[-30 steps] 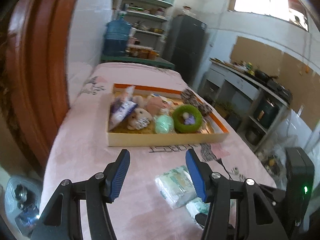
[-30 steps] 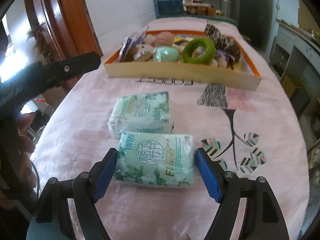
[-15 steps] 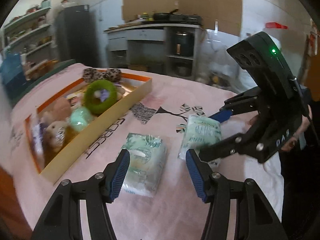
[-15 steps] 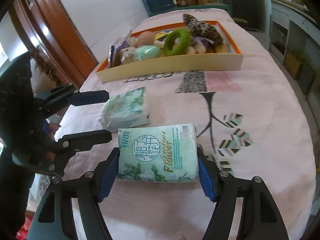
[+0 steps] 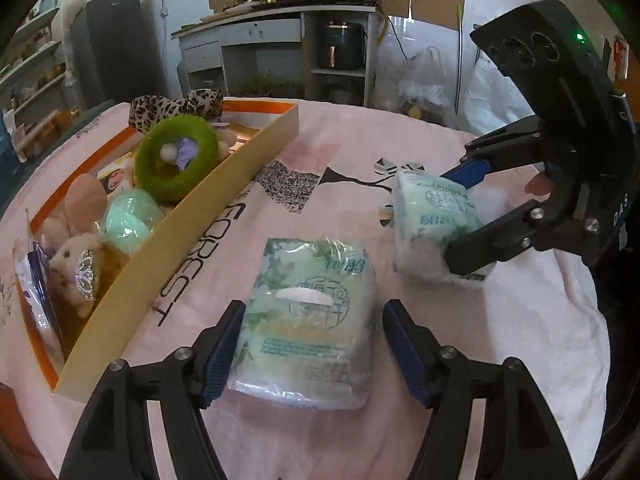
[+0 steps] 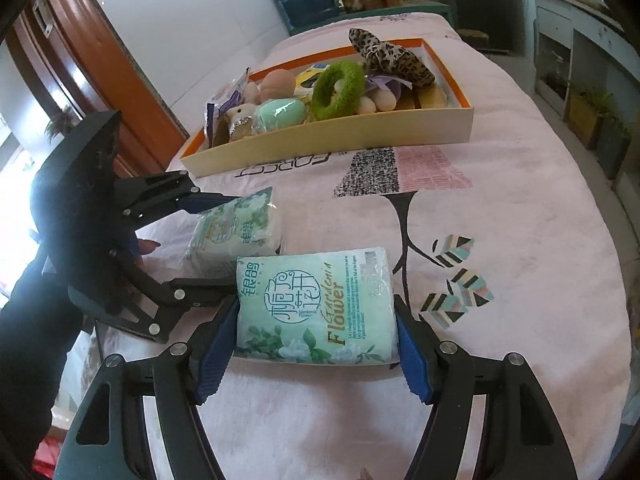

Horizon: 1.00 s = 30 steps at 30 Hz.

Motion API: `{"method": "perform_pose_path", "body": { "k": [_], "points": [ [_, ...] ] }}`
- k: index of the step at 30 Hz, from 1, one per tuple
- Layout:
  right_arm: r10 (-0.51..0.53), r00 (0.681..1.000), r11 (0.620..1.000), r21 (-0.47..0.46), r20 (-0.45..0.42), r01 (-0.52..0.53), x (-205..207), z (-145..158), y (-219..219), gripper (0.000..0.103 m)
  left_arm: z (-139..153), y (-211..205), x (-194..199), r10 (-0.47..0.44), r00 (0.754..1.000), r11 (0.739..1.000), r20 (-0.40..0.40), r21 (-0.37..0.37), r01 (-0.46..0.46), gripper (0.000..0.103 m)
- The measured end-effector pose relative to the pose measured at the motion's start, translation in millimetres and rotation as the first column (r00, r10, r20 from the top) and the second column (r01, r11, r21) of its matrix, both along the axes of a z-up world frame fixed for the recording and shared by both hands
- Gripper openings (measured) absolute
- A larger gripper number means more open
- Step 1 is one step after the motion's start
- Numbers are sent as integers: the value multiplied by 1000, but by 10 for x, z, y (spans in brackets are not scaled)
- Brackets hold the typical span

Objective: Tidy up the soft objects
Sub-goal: 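Grasp the 'Flower' tissue pack with the right tool while the left tool grasps the other tissue pack, then lift both tissue packs and carry them over the box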

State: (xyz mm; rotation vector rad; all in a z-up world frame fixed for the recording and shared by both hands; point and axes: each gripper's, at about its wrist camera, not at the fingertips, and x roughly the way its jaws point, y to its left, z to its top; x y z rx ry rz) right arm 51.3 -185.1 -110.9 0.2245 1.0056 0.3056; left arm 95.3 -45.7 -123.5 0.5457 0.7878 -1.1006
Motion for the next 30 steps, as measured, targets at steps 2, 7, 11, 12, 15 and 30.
{"method": "perform_pose_path", "body": {
  "k": [2, 7, 11, 12, 15, 30],
  "points": [
    [3, 1000, 1000, 1, -2, -3, 15, -6, 2, 73, 3, 12, 3, 19, 1000, 1000, -1, -4, -19, 64],
    [14, 1000, 1000, -1, 2, -14, 24, -4, 11, 73, 30, 35, -58, 62, 998, 998, 24, -7, -62, 52],
    [17, 1000, 1000, 3, 10, -17, 24, 12, 0, 73, 83, 54, -135, 93, 995, 995, 27, -31, -92, 50],
    [19, 1000, 1000, 3, 13, -19, 22, 21, 0, 73, 90, 54, -147, 103, 994, 994, 26, -36, -102, 50],
    [24, 999, 1000, 2, 27, -24, 16, 69, 2, 73, 137, 90, -187, 156, 987, 986, 29, -60, -154, 50],
    [45, 990, 998, -55, 133, -38, 169, 409, -43, 73, 569, 124, -258, 546, 836, 826, 61, -206, -524, 50]
  ]
}}
